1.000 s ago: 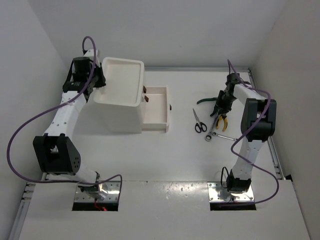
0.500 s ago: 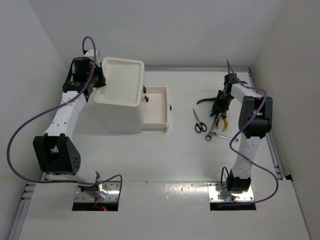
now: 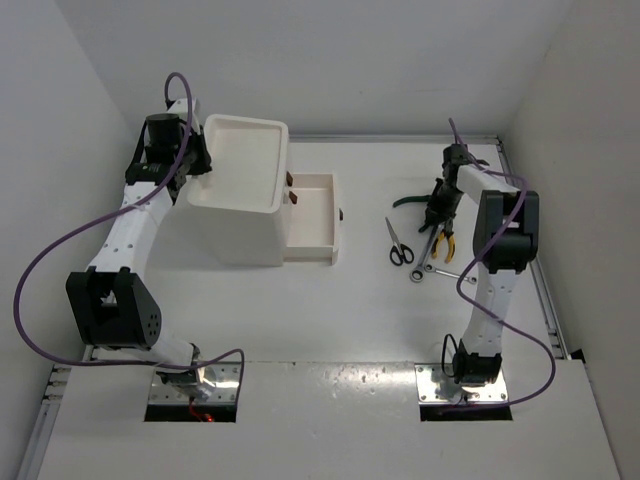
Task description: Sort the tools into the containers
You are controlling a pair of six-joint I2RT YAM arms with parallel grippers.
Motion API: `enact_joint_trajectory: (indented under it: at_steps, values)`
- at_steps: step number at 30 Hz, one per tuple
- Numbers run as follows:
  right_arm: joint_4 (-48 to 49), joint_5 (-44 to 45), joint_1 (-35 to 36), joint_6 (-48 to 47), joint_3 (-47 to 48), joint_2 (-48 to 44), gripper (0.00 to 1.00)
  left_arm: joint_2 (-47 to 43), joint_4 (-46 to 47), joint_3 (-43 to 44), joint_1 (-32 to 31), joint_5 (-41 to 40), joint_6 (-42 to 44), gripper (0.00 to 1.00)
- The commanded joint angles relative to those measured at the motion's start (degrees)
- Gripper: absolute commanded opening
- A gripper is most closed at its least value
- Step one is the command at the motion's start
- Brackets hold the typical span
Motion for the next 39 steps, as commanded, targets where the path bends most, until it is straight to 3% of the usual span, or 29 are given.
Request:
enact_joint_trajectory:
  at_steps: [1,2,11,22,25,32,39]
  values:
    - [0.5,3.4,-0.2,-0.2,2.7,2.6,0.11,2.1,-3.9,-1.7,0.9,-3.0,-1.7,0.00]
    - [0.5,1.9,-0.2,-1.6,3.5,2.6,0.00,2.1,-3.9,-1.7,0.9,-3.0,-1.7,0.00]
    - [3.4,-0.3,1.6,-18.0,0.2,-5.2,0.00,2.1,-3.9,-1.7,0.9,-3.0,-1.7,0.00]
    - [-1.4,8.4,16.5,-25.1,8.3,-16.2,0.00,2.6,-3.9,-1.7,0.9,-3.0,-1.7,0.00]
    - [-5.0,10.9,21.9,-23.4,13.5,-14.8,0.00,2.6,-3.9,-1.7,0.9,-3.0,-2.2,0.00]
    - [-19.4,15.4,30.9,-16.1,34.4,-1.9,0.00,2.6,-3.9,-2.9,-0.2,-3.0,-2.2,0.00]
    - [-19.3,21.7,36.8,-16.1,35.1,1.0,0.00,2.6,-3.9,-3.4,-0.2,-3.0,-2.2,0.00]
